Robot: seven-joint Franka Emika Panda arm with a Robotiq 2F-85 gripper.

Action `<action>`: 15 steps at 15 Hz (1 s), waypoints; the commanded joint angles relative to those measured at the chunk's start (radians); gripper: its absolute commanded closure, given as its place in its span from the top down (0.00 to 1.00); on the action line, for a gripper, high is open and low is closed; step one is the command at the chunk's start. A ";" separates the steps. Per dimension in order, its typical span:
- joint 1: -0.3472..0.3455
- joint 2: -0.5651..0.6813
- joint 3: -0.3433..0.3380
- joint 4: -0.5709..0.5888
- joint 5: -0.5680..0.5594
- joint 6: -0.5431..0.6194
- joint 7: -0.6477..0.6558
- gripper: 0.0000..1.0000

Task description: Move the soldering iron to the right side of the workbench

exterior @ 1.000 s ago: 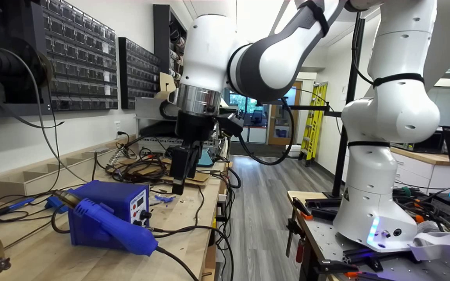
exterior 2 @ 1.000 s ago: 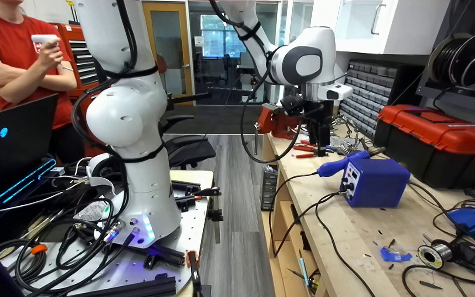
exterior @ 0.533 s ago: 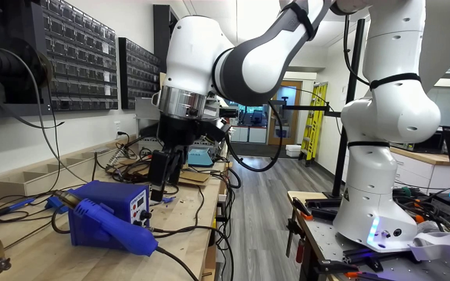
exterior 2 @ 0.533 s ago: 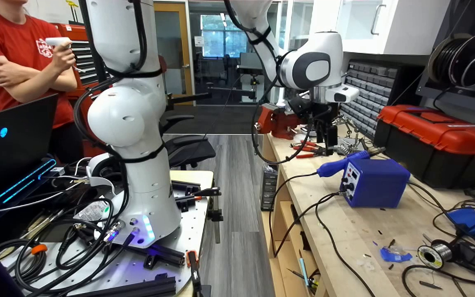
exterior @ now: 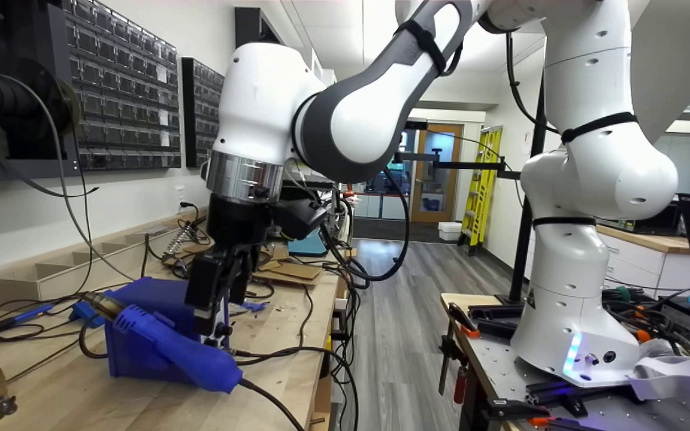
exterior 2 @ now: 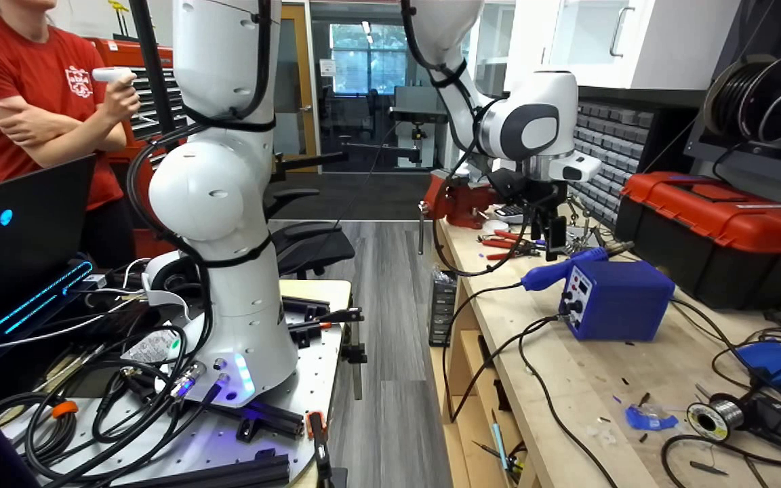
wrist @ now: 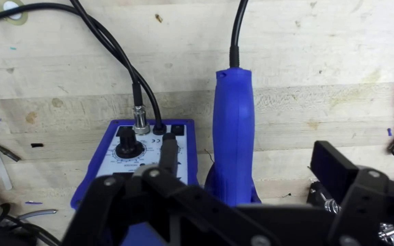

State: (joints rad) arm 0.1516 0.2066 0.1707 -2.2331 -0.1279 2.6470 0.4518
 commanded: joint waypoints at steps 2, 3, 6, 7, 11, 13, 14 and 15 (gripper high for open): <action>0.047 0.078 -0.039 0.082 0.026 0.008 -0.003 1.00; 0.052 0.091 -0.043 0.094 0.029 0.008 -0.005 1.00; 0.058 0.127 -0.051 0.132 0.043 0.005 -0.018 1.00; 0.058 0.137 -0.053 0.142 0.048 0.003 -0.022 1.00; 0.048 0.179 -0.051 0.178 0.088 -0.004 -0.053 1.00; 0.044 0.197 -0.050 0.192 0.112 -0.008 -0.068 1.00; 0.042 0.206 -0.050 0.198 0.124 -0.010 -0.077 1.00; 0.040 0.215 -0.049 0.205 0.137 -0.012 -0.086 1.00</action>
State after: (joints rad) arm 0.1846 0.3952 0.1338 -2.0593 -0.0388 2.6469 0.4078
